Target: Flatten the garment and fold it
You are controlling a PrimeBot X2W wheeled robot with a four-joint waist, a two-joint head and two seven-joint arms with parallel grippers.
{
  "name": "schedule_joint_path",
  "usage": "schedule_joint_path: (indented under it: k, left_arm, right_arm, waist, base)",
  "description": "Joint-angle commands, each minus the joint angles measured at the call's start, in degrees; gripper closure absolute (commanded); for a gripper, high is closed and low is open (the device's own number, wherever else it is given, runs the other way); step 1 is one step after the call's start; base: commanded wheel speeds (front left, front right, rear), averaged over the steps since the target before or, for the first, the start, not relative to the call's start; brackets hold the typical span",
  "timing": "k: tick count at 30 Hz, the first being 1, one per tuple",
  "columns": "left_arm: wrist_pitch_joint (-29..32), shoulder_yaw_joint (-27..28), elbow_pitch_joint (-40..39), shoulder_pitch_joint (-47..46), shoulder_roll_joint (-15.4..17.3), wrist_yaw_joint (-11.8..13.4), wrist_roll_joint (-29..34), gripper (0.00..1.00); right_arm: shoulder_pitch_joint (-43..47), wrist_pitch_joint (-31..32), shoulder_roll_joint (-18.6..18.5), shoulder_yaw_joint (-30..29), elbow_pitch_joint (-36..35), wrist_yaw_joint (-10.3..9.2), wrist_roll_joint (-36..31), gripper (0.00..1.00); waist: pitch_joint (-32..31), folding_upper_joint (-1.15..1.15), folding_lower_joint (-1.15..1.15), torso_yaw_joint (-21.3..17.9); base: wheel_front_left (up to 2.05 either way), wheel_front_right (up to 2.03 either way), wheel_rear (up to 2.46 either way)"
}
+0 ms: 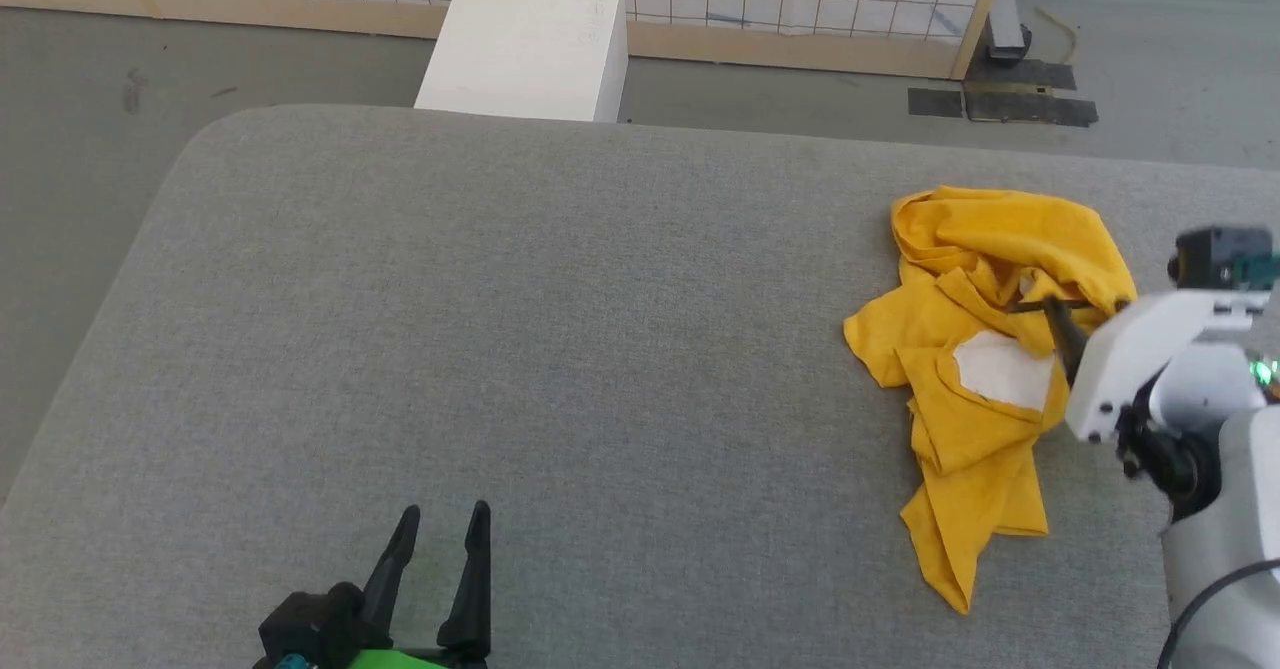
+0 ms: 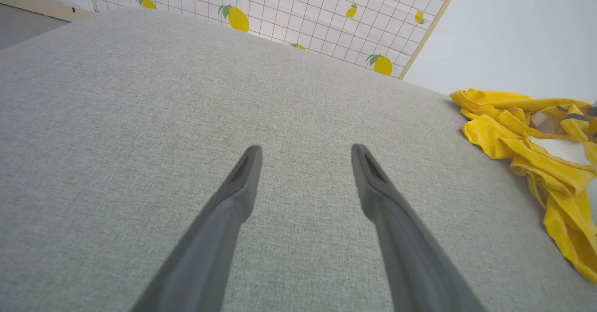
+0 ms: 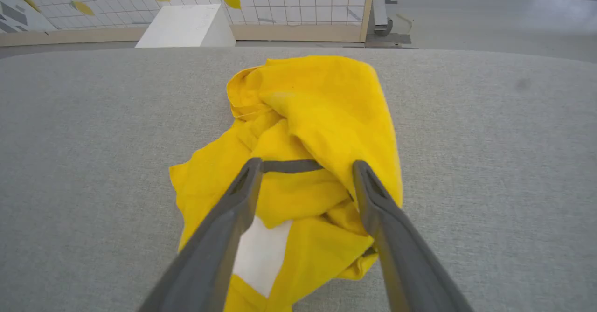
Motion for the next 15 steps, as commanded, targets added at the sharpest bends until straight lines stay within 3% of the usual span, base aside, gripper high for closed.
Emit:
schedule_joint_path:
  k: [1, 8, 15]
  left_arm:
    - [-0.2, 0.2, 0.2, -0.9, 0.0, -0.3, 0.6, 0.0]
    - [-0.2, -0.7, 0.7, -1.1, -0.4, -0.5, 0.6, 0.0]
    - [-0.2, -1.3, 1.4, -2.3, -0.6, -1.0, 0.4, 0.0]
  right_arm:
    - [-0.1, 0.9, -0.1, 0.9, -2.6, -0.08, 0.3, 0.0]
    - [-2.1, 9.4, -0.5, 8.7, -12.8, -0.08, 2.6, 0.0]
    - [-3.9, 16.6, -1.1, 13.3, -4.2, -0.08, 0.7, 0.0]
  waist:
    - [-0.1, 0.0, 0.0, 0.1]
    - [0.0, 0.0, 0.0, 1.3]
    - [1.3, 0.0, 0.0, 4.8]
  base:
    - [0.0, 0.0, 0.0]
    - [0.0, 0.0, 0.0]
    - [0.0, 0.0, 0.0]
